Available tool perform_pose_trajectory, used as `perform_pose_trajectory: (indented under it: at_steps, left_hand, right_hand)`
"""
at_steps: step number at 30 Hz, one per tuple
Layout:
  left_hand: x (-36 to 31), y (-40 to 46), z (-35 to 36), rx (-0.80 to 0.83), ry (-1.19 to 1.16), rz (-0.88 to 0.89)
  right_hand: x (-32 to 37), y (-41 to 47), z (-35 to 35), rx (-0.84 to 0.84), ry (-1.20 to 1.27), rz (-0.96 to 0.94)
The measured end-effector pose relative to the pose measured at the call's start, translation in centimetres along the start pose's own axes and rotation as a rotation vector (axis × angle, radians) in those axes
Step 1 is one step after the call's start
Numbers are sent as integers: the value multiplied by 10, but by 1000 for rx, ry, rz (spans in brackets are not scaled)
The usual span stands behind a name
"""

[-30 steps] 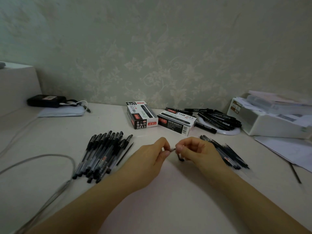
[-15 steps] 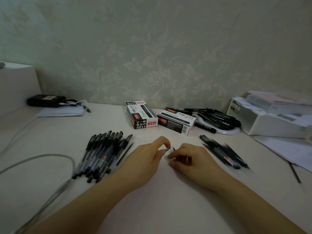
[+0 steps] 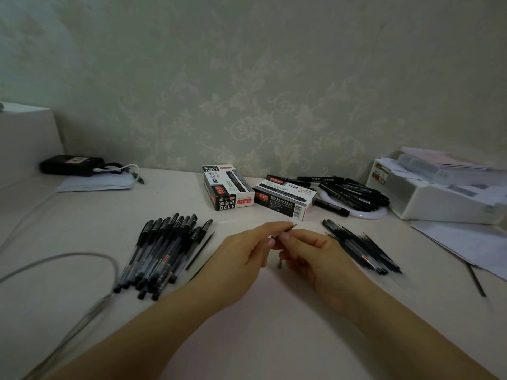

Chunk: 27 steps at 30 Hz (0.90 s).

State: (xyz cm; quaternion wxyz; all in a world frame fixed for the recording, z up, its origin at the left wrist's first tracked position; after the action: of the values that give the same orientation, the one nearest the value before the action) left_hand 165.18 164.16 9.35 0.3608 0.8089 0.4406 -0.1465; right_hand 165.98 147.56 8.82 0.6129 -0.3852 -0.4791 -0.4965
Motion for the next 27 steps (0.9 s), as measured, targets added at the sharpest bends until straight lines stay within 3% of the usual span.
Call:
perform_pose_trajectory:
  at_steps: [4, 7, 10, 13, 16, 20, 27]
  left_hand:
    - [2, -2, 1, 10, 82, 11]
    - [7, -3, 0, 27, 151, -43]
    - [11, -2, -1, 29, 254, -108]
    - [13, -3, -6, -3, 392, -180]
    - [18, -4, -17, -85, 500, -282]
    - [26, -9, -32, -116, 619, -453]
    - [29, -10, -33, -31, 765, -535]
  right_hand:
    - [5, 3, -3, -72, 72, -48]
    - [20, 7, -18, -293, 147, -241]
    - [32, 6, -40, -487, -227, -469]
    - [25, 9, -50, -439, -844, -467]
    - [12, 14, -55, -363, -1137, -345]
    - [13, 18, -61, -429, -1210, -304]
    - [15, 12, -51, -403, -1245, -384]
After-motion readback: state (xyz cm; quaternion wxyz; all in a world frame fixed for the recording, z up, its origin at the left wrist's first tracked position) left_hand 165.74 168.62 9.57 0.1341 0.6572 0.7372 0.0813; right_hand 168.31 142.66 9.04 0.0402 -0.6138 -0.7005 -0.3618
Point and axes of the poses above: each hand's wrist, its own y-axis towards the middle knuckle, its own z-axis out of the palm, x = y × z, the point moved 2 cm from there along y, towards the middle knuckle, and after that the axes turned 10 degrees about y, right-handed, at the moved point
